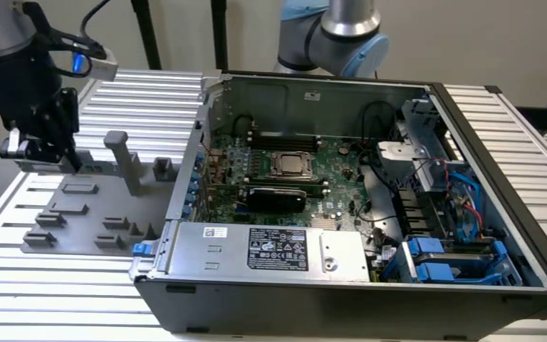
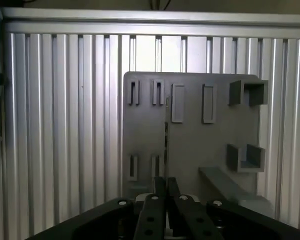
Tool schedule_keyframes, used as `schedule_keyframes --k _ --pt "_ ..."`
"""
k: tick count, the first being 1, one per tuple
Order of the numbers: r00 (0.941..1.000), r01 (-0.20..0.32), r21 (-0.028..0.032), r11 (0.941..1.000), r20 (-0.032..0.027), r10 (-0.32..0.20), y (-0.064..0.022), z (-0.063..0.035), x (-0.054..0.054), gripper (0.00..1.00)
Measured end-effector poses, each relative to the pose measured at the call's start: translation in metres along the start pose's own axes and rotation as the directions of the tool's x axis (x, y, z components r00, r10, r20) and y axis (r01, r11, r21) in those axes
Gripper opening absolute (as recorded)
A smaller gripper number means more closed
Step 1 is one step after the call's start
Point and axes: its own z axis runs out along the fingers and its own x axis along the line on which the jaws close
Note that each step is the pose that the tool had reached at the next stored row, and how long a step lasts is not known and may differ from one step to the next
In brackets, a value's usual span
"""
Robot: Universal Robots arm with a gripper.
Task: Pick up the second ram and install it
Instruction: 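Pick up the second ram and move it above second insertion slot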
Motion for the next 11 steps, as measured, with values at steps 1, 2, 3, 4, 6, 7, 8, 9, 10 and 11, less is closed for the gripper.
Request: schedule_keyframes --k 1,2,3,4,6,7,8,9,10,11 --pt "1.0000 0.000 0.0000 1.0000 0.0001 0.000 -0.0040 -0.0045 0.000 0.00" --pt "1.0000 0.000 -0.0001 1.0000 0.0001 0.000 -0.0082 -0.0091 0.000 0.00" --pt "1.0000 0.000 -0.0003 1.0000 0.0001 0.000 -0.0123 -0.0136 0.000 0.00" --pt "1.0000 0.000 -0.0005 1.0000 0.0002 0.000 -0.0170 -0.0185 0.000 0.00" --pt "1.0000 0.000 -0.0009 1.0000 0.0009 0.000 -0.0258 -0.0277 -0.001 0.00" --pt "1.0000 0.000 -0.0009 1.0000 0.0014 0.000 -0.0304 -0.0323 -0.001 0.00" --pt "1.0000 0.000 -0.0009 1.0000 0.0018 0.000 -0.0348 -0.0368 -0.001 0.00" --pt "1.0000 0.000 -0.0009 1.0000 0.0021 0.000 -0.0392 -0.0414 -0.001 0.00" --pt "1.0000 0.000 -0.0010 1.0000 0.0022 0.000 -0.0438 -0.0461 -0.001 0.00" --pt "1.0000 0.000 -0.0010 1.0000 0.0023 0.000 -0.0482 -0.0506 -0.001 0.00"
